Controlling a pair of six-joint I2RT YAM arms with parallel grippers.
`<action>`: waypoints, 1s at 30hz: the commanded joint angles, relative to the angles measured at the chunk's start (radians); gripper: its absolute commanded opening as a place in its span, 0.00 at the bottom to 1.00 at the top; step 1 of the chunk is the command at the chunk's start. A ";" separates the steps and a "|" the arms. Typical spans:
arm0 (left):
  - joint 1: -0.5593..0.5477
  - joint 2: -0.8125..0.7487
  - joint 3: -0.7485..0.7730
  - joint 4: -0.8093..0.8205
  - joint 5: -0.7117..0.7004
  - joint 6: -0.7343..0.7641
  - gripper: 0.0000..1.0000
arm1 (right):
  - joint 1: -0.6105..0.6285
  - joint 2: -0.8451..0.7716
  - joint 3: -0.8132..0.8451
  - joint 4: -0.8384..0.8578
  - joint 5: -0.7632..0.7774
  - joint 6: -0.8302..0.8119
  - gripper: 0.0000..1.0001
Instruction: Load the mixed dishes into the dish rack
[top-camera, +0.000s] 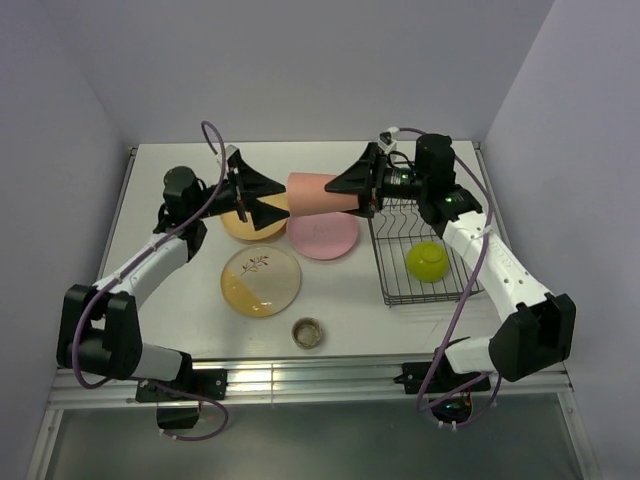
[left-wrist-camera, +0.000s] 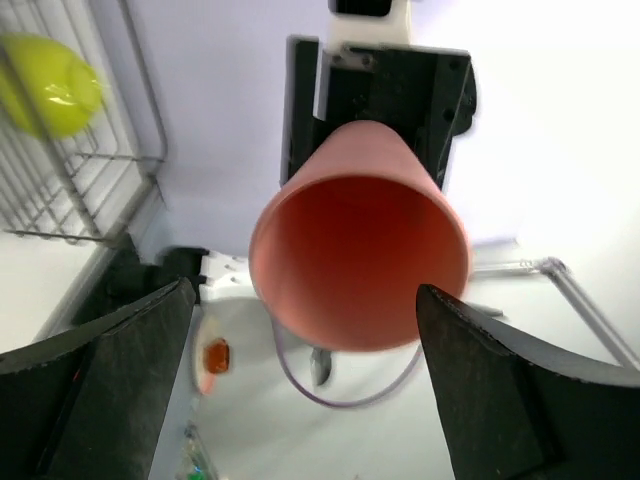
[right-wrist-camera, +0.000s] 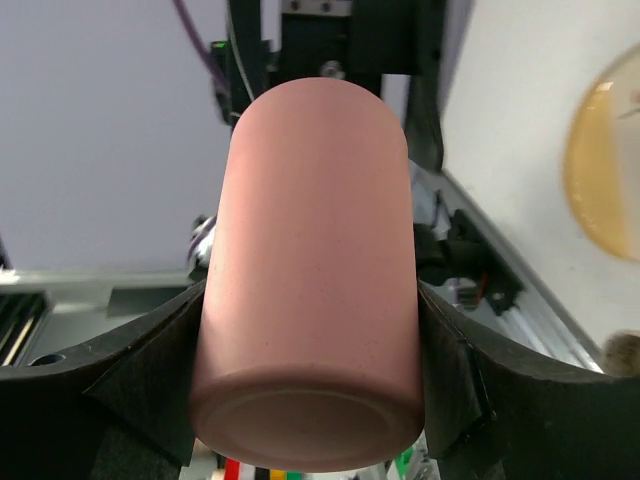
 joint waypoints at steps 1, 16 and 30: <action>0.038 -0.066 0.121 -0.765 -0.089 0.394 0.99 | -0.058 -0.073 0.071 -0.259 0.084 -0.203 0.00; -0.125 -0.033 0.351 -1.612 -0.816 1.037 0.90 | -0.130 0.059 0.402 -1.177 0.961 -0.706 0.00; -0.310 0.003 0.302 -1.640 -0.855 1.076 0.79 | -0.006 0.140 0.269 -1.240 1.133 -0.675 0.00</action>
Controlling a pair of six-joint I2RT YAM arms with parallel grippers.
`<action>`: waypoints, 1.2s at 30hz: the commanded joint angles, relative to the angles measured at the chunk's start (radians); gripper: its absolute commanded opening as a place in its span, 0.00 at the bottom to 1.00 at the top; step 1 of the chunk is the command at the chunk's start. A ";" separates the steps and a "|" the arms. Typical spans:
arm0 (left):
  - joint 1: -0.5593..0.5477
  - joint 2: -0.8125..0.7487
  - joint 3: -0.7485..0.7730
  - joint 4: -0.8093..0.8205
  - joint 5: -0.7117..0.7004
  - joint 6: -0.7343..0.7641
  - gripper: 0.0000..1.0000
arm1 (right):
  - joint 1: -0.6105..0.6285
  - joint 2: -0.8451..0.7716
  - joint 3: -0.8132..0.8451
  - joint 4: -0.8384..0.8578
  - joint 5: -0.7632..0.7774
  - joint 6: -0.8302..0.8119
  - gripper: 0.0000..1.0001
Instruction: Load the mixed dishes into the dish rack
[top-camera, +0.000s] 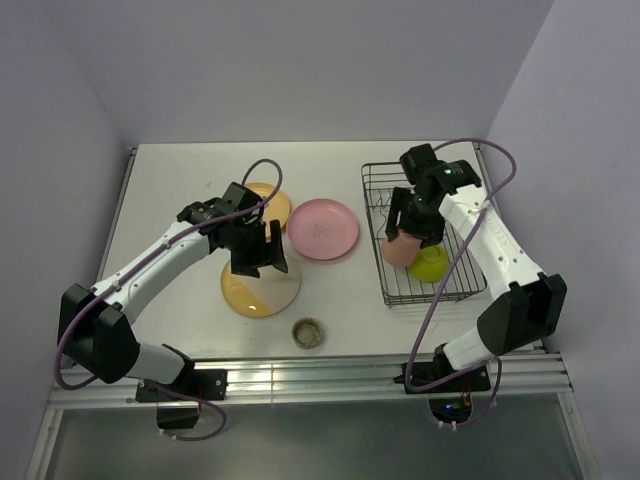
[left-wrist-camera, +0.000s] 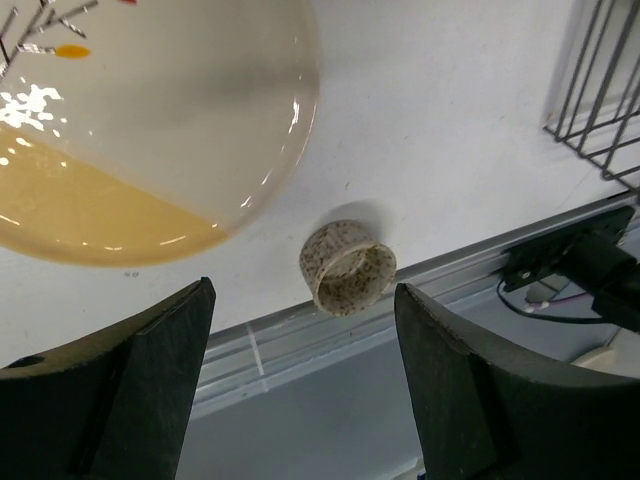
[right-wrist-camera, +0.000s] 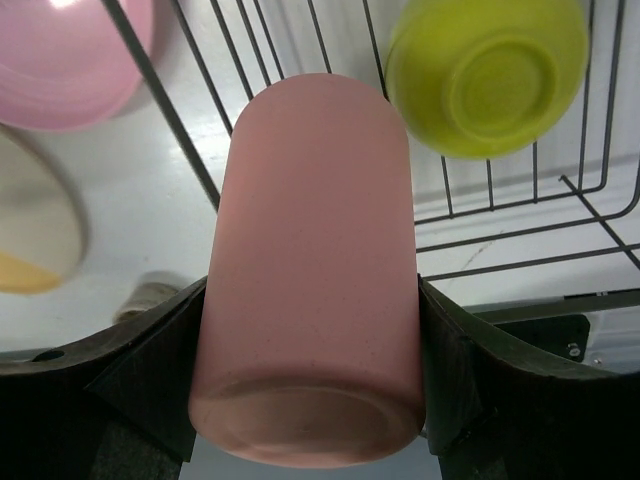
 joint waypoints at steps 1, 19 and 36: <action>-0.028 0.011 -0.027 -0.008 -0.011 0.032 0.78 | 0.032 0.022 -0.049 -0.018 0.049 0.010 0.00; -0.088 0.057 -0.117 0.023 0.014 0.078 0.75 | 0.066 0.094 -0.254 0.102 0.043 0.042 0.06; -0.171 0.155 -0.114 0.072 0.118 0.143 0.75 | 0.074 0.046 -0.259 0.076 0.077 0.051 0.80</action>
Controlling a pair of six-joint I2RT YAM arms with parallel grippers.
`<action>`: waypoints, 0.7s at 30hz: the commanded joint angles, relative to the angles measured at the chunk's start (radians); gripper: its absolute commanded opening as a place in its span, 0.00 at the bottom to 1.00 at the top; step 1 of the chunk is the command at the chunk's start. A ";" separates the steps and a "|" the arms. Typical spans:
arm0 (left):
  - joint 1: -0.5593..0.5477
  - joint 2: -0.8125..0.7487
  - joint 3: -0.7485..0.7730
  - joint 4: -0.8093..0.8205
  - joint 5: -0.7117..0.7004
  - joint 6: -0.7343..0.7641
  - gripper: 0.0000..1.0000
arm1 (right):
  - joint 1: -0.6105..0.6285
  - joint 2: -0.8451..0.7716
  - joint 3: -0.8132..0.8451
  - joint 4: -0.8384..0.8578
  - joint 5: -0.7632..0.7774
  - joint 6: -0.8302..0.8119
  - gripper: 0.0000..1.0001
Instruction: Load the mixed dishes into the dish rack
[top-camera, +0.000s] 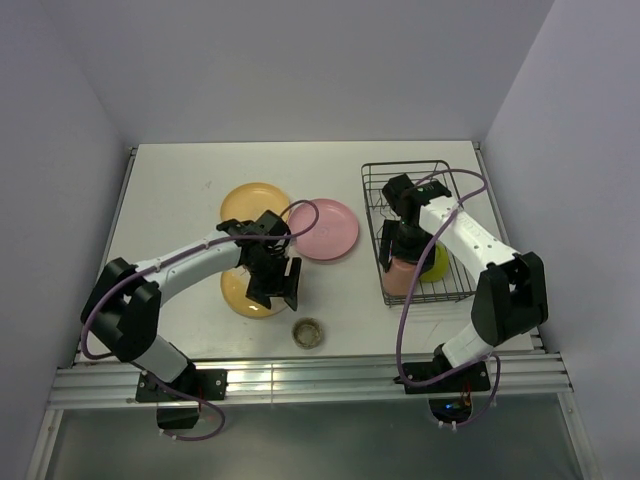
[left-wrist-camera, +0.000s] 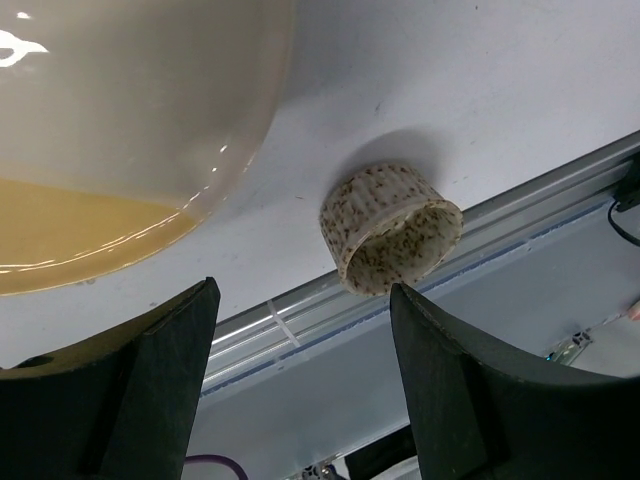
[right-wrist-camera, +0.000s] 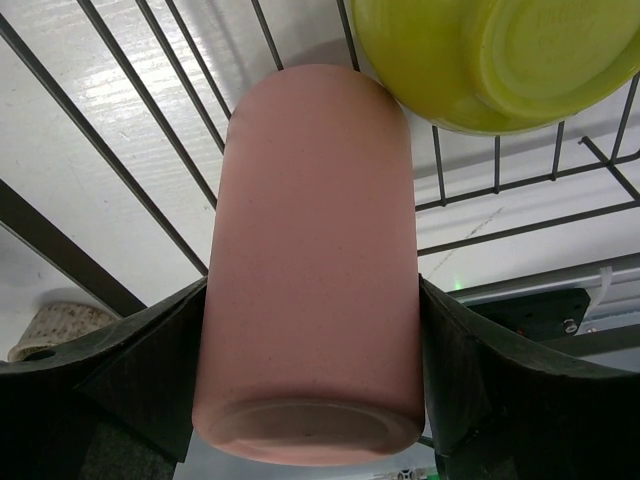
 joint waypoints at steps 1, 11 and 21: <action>-0.031 0.028 0.013 0.026 0.054 0.047 0.75 | 0.008 -0.039 0.010 -0.010 0.048 0.018 0.81; -0.105 0.102 0.010 0.009 0.019 0.064 0.74 | 0.010 -0.033 -0.012 0.009 0.029 0.013 0.84; -0.111 0.097 -0.005 0.010 0.013 0.062 0.73 | 0.008 -0.007 -0.068 -0.008 0.127 0.028 0.56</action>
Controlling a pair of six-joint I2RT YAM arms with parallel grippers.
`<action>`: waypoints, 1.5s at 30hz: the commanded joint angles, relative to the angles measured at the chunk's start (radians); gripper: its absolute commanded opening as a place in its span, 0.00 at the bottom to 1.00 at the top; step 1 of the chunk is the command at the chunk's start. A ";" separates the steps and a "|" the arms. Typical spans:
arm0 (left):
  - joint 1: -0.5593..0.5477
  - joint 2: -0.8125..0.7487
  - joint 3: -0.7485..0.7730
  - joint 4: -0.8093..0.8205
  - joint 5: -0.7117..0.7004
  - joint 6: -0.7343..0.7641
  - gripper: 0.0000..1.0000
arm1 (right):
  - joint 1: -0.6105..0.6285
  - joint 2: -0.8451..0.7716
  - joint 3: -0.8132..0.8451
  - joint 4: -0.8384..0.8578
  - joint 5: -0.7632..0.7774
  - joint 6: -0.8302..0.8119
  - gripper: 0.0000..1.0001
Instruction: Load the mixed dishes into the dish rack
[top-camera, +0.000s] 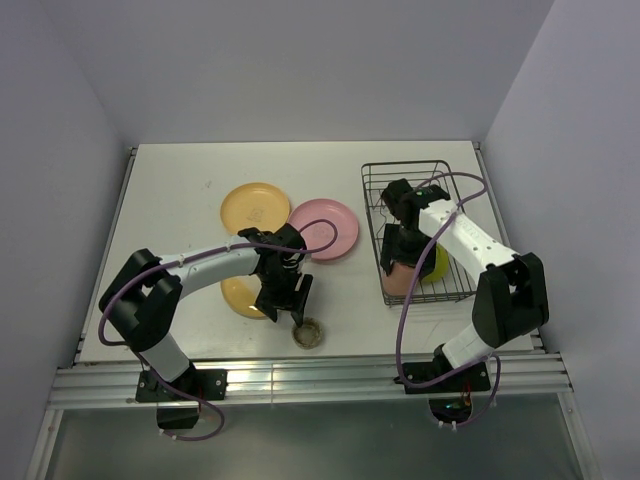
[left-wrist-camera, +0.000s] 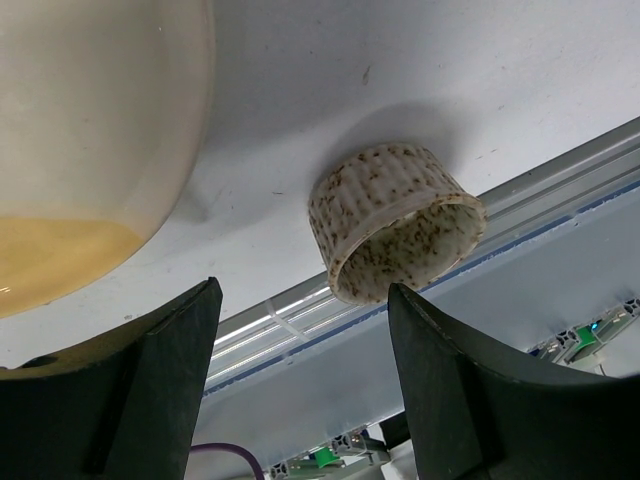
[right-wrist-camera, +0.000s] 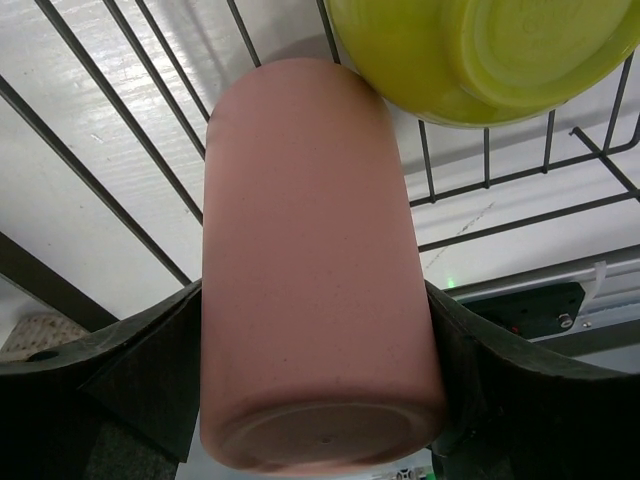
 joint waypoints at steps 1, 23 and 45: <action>-0.006 -0.005 -0.004 0.002 -0.010 0.024 0.73 | 0.005 -0.003 -0.029 -0.016 0.106 0.017 0.53; -0.007 0.021 -0.009 0.007 0.026 0.056 0.75 | -0.025 -0.006 -0.034 0.047 0.015 -0.070 0.72; -0.071 0.105 -0.006 0.061 -0.026 0.062 0.05 | 0.028 -0.075 0.078 -0.004 0.066 -0.016 0.85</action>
